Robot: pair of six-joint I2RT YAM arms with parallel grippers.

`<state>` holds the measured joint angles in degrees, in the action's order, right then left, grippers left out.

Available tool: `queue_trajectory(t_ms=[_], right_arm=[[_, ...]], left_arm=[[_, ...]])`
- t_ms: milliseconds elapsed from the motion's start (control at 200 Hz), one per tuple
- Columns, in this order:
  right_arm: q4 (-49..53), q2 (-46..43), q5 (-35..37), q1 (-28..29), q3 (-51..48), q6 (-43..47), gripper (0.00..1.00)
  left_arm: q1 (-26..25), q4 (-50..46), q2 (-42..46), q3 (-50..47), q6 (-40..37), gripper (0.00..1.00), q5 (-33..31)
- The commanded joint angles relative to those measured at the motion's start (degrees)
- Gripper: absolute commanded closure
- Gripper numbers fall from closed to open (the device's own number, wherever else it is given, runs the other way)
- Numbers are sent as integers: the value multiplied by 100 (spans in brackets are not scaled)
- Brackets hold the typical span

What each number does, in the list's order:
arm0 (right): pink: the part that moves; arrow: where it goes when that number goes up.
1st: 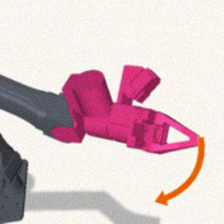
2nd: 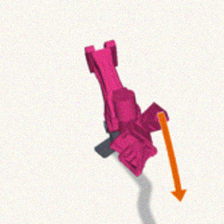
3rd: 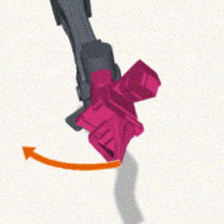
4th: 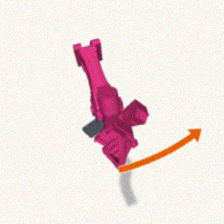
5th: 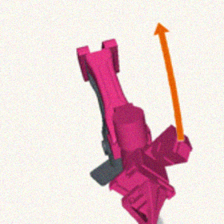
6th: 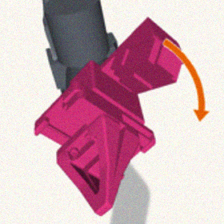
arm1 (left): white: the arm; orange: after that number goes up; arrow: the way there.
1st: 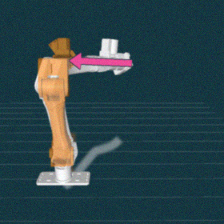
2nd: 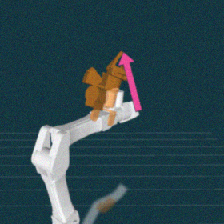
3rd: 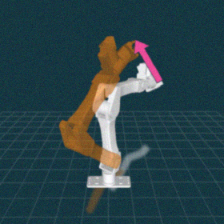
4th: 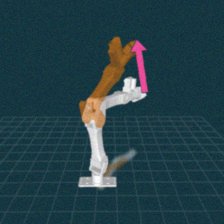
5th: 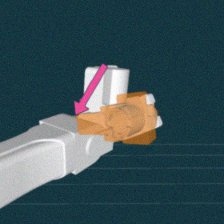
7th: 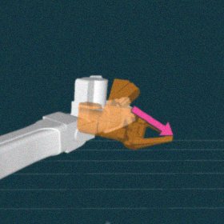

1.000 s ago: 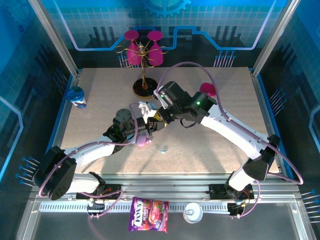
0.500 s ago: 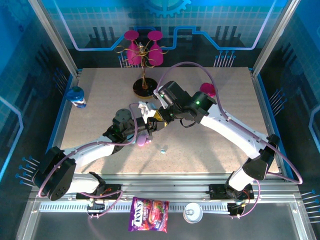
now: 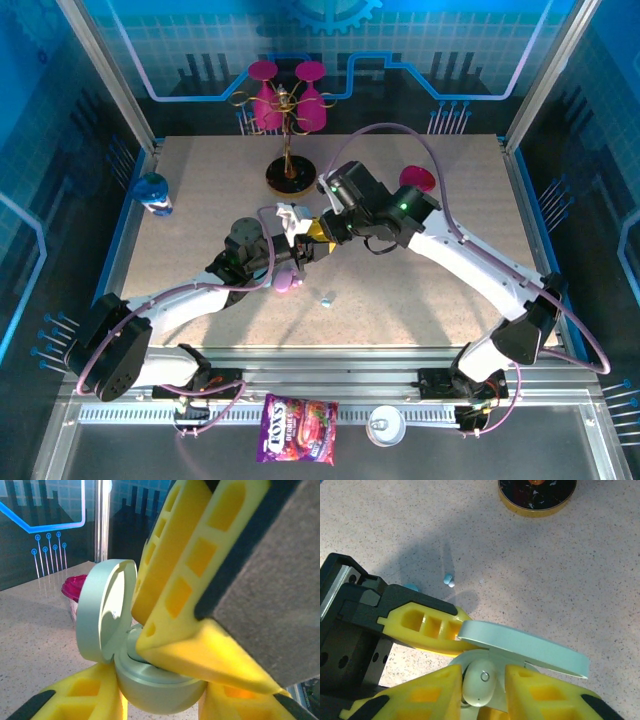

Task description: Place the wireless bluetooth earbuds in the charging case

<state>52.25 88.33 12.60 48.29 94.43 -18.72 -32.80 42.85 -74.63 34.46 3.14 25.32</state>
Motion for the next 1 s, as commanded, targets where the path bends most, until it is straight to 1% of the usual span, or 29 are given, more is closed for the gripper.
queue_trajectory(t_ms=[0, 110, 205, 355, 405, 465, 560, 680, 820, 996], right_arm=[[23, -308, 4, -34, -87, -110, 70], [-136, -574, 58, 3, -224, -80, 65], [-425, -885, -66, 12, -467, -41, 59], [-822, -1299, -88, -97, -810, -28, 51], [-940, -1402, -50, -177, -897, -73, 49], [-1107, -1526, -58, -300, -1007, -166, 43], [-1235, -1613, -251, -664, -1152, -394, 35], [-1093, -1458, -566, -1013, -1096, -472, 34], [-835, -1162, -598, -1101, -940, -350, 34], [-704, -1059, -701, -1113, -1025, -218, 34]], left_arm=[[-30, 422, 23, 37, 80, 73, 42], [-33, 598, -58, -34, 2, 73, 45], [-21, 699, -160, -78, -114, 73, 28], [-18, 983, -321, -157, -280, 73, 194], [-23, 1068, -362, -175, -356, 73, 286], [-24, 1155, -402, -215, -504, 73, 407], [-20, 1358, -438, -312, -753, 73, 653], [-20, 1335, -382, -377, -1028, 73, 952], [-18, 1311, -324, -377, -1100, 73, 1131], [-17, 1684, -362, -400, -941, 73, 1183]])
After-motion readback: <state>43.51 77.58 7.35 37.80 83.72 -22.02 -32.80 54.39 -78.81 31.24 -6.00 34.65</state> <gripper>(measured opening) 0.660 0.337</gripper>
